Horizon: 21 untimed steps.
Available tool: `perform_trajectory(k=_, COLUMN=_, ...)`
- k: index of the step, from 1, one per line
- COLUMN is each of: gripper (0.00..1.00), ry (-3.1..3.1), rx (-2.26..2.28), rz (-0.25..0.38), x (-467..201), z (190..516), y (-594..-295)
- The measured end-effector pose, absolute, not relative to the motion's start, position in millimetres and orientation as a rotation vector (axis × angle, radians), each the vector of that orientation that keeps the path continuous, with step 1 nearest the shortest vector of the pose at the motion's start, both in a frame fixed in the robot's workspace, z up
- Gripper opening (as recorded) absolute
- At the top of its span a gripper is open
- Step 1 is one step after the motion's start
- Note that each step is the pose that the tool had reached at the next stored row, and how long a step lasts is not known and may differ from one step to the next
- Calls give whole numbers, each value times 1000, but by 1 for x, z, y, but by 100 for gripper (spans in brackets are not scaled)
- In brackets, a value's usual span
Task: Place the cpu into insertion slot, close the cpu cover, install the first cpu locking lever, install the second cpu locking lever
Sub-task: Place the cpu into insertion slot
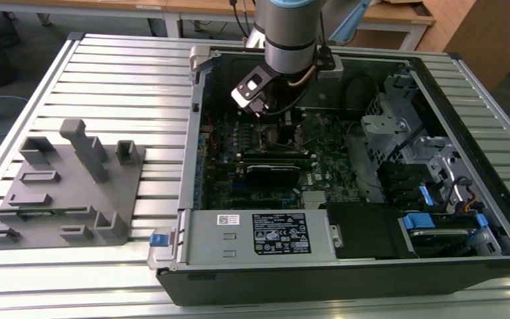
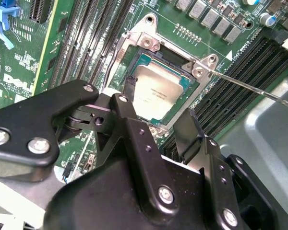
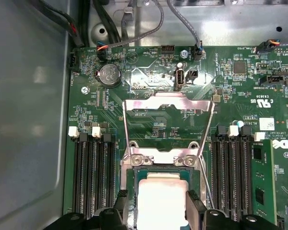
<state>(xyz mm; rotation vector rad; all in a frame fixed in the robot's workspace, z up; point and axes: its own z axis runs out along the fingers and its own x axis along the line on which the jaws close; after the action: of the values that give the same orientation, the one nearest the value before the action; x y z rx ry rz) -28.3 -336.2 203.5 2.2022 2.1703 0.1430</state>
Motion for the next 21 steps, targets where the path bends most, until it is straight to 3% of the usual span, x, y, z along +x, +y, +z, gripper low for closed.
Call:
perform_trajectory(k=4, gripper=58, ry=2170, rx=2202, rz=143, x=-28, z=204, y=-336)
perform_trajectory(k=8, gripper=39, ry=2170, rx=2202, rz=143, x=-28, z=204, y=-336)
perform_trajectory(k=9, gripper=39, ry=2170, rx=2202, rz=143, x=-28, z=204, y=-336)
perform_trajectory(k=11, gripper=27, ry=2170, rx=2202, rz=143, x=-28, z=204, y=-336)
perform_trajectory(k=12, gripper=27, ry=2170, rx=2202, rz=143, x=-28, z=204, y=-336)
perform_trajectory(k=14, gripper=16, ry=2170, rx=2202, rz=143, x=-28, z=205, y=-336)
perform_trajectory(k=16, gripper=11, ry=2170, rx=2202, rz=143, x=-28, z=205, y=-336)
perform_trajectory(k=21, gripper=11, ry=2170, rx=2202, rz=143, x=-28, z=205, y=-336)
